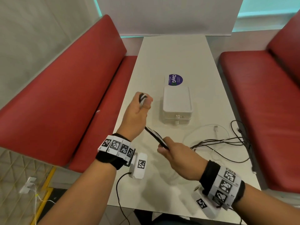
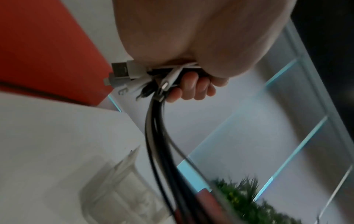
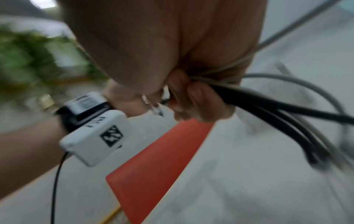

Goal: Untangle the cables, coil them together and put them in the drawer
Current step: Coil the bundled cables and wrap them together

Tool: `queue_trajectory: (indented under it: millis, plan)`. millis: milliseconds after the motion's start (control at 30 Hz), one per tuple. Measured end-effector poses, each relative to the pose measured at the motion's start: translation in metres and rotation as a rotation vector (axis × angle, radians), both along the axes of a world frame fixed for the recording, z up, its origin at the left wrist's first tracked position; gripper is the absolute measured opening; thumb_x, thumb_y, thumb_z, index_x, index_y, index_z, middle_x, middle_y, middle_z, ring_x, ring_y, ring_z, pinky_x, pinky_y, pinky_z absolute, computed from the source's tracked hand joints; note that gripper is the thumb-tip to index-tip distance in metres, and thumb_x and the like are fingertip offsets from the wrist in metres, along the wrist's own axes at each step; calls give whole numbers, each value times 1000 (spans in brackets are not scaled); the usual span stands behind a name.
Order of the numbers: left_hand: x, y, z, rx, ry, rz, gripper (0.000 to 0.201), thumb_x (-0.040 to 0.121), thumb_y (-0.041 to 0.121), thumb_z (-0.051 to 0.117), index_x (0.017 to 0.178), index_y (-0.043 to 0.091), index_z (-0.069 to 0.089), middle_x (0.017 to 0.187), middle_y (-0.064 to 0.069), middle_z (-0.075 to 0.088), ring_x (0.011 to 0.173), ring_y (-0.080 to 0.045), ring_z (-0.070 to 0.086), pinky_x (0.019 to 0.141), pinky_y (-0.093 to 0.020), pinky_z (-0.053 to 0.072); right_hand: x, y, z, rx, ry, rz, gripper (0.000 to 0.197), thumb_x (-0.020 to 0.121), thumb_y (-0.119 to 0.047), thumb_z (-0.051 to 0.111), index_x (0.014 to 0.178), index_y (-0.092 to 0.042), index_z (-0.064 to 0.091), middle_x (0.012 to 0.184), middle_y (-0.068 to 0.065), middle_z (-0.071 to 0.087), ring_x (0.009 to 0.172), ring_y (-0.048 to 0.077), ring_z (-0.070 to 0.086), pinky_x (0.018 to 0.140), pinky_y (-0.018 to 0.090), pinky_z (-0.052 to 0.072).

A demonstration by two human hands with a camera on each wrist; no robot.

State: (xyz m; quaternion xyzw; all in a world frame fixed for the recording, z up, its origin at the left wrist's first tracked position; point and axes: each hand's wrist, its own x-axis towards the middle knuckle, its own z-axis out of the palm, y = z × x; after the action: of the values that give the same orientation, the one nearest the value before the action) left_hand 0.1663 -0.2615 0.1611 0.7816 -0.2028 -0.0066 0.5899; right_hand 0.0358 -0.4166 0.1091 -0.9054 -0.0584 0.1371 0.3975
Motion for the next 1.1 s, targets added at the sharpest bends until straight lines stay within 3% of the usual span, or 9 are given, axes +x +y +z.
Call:
queue_trajectory:
  millis: [100, 167, 300, 367, 467, 600, 733, 900, 1100]
  plan:
    - [0, -1, -14, 369, -90, -118, 29, 104, 54, 39, 105, 25, 46, 75, 6, 53, 60, -14, 46, 62, -43, 43, -3, 5, 24, -372, -87, 201, 24, 104, -35, 45, 120, -17, 45, 109, 8, 67, 91, 35, 65, 77, 47, 52]
    - [-5, 1, -26, 494, 8, -218, 53, 94, 76, 28, 109, 28, 45, 80, -1, 59, 66, -23, 53, 68, -45, 46, 0, -1, 45, -430, -214, 214, 28, 104, -32, 47, 130, -21, 46, 109, 5, 67, 93, 33, 65, 77, 47, 52]
    - [-22, 4, -46, 237, 424, -414, 84, 63, 102, 34, 104, 31, 53, 68, 20, 51, 61, -10, 41, 63, -34, 37, 19, -24, 77, -347, -401, 193, 25, 101, -33, 55, 126, -36, 60, 103, -8, 67, 91, 22, 65, 71, 41, 51]
    - [-28, 2, -46, 223, 457, -495, 86, 57, 97, 55, 113, 32, 51, 88, 17, 57, 75, -5, 50, 75, -30, 41, 28, -34, 76, -381, -491, 172, 20, 100, -34, 58, 117, -37, 69, 93, -11, 65, 81, 17, 65, 62, 36, 49]
    - [-37, 0, -49, 400, 457, -596, 66, 68, 55, 82, 120, 30, 51, 94, 17, 55, 77, 8, 54, 79, -26, 45, 40, -43, 65, -427, -531, 81, 21, 99, -41, 59, 115, -40, 73, 84, -11, 60, 69, 18, 61, 54, 34, 46]
    - [-44, 1, -54, 145, 724, -556, 27, 86, 25, 67, 110, 15, 59, 85, -1, 59, 69, -15, 53, 63, -28, 43, 47, -41, 49, -419, -442, -60, 41, 93, -64, 39, 111, -46, 71, 79, -11, 50, 68, 15, 53, 58, 31, 41]
    - [-49, 1, -56, -157, 924, -586, 21, 94, 11, 61, 114, 6, 54, 98, -13, 68, 77, -30, 69, 68, -35, 57, 53, -43, 47, -331, -382, -193, 37, 86, -70, 50, 95, -43, 72, 80, -10, 57, 74, 11, 57, 62, 33, 47]
    - [-55, -4, -55, -141, 874, -446, 25, 103, 30, 57, 115, 8, 60, 72, -1, 50, 49, -10, 35, 45, -21, 30, 55, -45, 41, -296, -351, -120, 31, 105, -39, 41, 118, -32, 68, 91, -9, 52, 76, 19, 60, 73, 43, 51]
    - [-56, -8, -48, -285, 870, -331, 54, 102, 50, 45, 132, 10, 63, 66, 0, 33, 50, -10, 24, 44, -24, 22, 52, -55, 45, 58, -280, -240, 24, 103, -20, 55, 123, -26, 66, 85, -9, 63, 79, 5, 61, 73, 17, 43]
